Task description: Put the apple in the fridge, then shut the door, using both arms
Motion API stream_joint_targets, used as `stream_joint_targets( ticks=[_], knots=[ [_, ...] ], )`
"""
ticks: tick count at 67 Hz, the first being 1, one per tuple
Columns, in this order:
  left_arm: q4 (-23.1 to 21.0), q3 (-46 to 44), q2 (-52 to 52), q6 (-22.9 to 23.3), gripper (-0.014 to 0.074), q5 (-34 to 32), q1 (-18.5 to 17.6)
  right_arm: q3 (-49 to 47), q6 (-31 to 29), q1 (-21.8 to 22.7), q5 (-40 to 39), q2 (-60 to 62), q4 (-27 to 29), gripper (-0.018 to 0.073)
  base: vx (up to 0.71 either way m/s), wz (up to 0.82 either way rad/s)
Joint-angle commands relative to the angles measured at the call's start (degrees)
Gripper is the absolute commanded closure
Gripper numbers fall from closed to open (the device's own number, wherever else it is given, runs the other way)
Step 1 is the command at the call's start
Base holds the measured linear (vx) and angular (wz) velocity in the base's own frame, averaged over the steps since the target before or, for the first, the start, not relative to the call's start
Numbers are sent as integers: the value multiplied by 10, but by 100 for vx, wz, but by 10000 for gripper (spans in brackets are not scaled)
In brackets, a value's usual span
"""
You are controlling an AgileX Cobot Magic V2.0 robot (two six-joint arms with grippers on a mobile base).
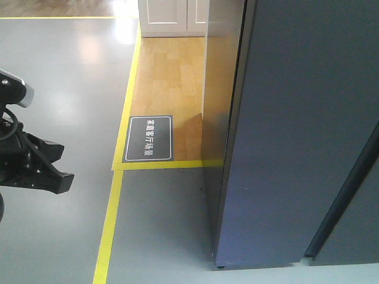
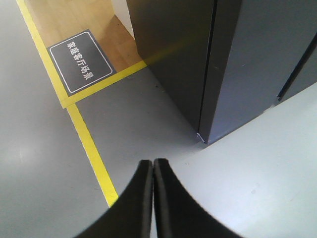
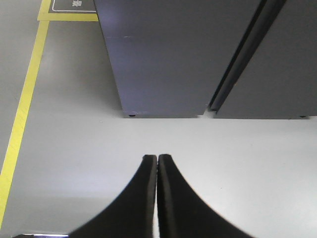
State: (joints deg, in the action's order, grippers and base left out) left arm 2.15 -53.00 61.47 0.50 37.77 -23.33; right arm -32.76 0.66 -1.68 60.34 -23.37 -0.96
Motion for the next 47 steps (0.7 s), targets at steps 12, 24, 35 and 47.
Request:
stream_joint_targets(
  ticks=[12,24,35,47],
  knots=[
    [0,-14,-11,7,603,-33,2,10,8,-2,9,67,-1,562,0,0],
    [0,-14,-11,7,603,-33,2,14,8,-2,13,77,-2,562,0,0],
    [0,-14,-11,7,603,-33,2,14,8,-2,18,77,-2,562,0,0],
    [0,-14,-11,7,603,-33,2,14,8,-2,19,77,-2,562,0,0]
  ],
)
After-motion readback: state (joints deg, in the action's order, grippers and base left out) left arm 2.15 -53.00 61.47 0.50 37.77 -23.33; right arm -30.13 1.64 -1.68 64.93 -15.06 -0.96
